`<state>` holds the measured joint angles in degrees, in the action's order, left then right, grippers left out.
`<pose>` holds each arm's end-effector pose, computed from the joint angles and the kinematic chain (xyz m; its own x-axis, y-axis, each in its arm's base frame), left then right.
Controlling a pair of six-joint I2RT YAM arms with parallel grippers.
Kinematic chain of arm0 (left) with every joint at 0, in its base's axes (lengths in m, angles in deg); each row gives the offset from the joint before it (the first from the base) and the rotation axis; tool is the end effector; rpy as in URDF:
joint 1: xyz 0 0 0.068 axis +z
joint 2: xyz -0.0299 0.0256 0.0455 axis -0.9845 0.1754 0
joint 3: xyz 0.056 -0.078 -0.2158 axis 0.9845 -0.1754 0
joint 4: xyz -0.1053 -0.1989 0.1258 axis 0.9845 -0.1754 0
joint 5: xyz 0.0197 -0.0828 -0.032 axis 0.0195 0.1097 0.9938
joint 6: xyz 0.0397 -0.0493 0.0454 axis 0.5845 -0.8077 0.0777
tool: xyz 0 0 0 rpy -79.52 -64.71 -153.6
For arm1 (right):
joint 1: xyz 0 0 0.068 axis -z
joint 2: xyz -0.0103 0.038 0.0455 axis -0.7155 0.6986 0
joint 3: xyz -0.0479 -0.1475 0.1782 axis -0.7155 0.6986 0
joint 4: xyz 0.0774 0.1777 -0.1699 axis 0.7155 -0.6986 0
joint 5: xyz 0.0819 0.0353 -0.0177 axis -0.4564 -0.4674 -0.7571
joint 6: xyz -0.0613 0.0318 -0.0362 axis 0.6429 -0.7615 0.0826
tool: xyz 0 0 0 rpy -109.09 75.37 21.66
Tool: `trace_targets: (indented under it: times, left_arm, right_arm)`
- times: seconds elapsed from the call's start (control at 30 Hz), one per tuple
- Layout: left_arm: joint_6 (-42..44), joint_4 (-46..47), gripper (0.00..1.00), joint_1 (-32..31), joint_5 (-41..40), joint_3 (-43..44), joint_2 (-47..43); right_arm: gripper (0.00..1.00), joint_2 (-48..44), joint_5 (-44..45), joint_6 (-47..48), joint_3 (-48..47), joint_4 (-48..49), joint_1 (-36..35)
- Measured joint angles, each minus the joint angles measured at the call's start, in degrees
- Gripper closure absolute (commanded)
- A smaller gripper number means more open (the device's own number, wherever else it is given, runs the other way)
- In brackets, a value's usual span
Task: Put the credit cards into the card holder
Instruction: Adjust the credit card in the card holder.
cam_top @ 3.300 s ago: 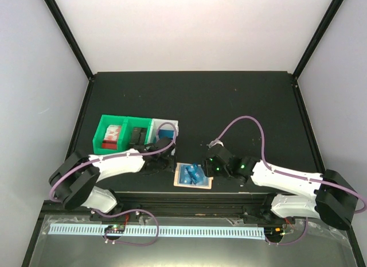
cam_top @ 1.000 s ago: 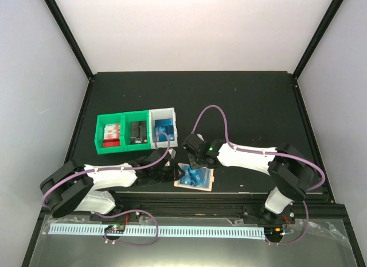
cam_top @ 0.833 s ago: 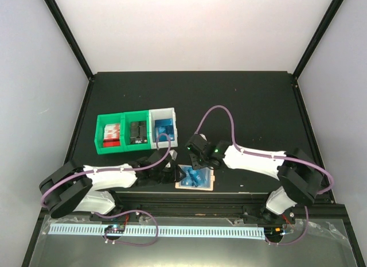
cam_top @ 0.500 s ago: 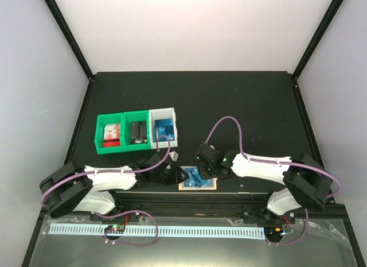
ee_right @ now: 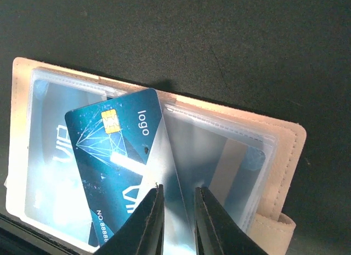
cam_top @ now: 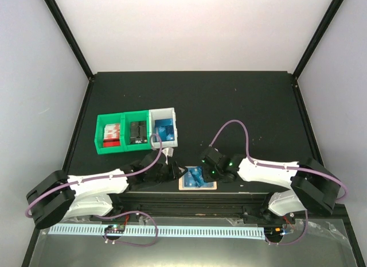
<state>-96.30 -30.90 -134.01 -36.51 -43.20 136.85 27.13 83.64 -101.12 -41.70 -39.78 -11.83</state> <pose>0.1357 -0.2060 0.1060 -0.9442 -0.2422 -0.2233 0.0181 0.6387 -0.7693 0.1367 0.2127 0.0882 -0.9478 -0.1337 -0.2894 -0.2189 0.9328 0.2861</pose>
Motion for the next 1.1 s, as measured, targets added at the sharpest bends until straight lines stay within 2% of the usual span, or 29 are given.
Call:
trace_targets:
  times: [0.53, 0.87, 1.1]
  left_arm:
    - [-4.0, 9.7, 0.55, -2.6, 7.5, 0.5, 14.4]
    - [-7.8, 17.7, 0.56, -4.5, 8.9, 3.0, 22.0]
    - [-11.1, 22.4, 0.57, -5.2, 8.3, 1.7, 23.6]
  right_arm:
    - [0.85, -5.6, -1.7, -1.9, 5.3, 1.7, 0.0]
    - [0.85, -5.5, -2.6, -2.7, 6.8, 5.0, 0.0]
    - [0.85, -5.5, -2.6, -3.2, 7.5, 6.4, 0.0]
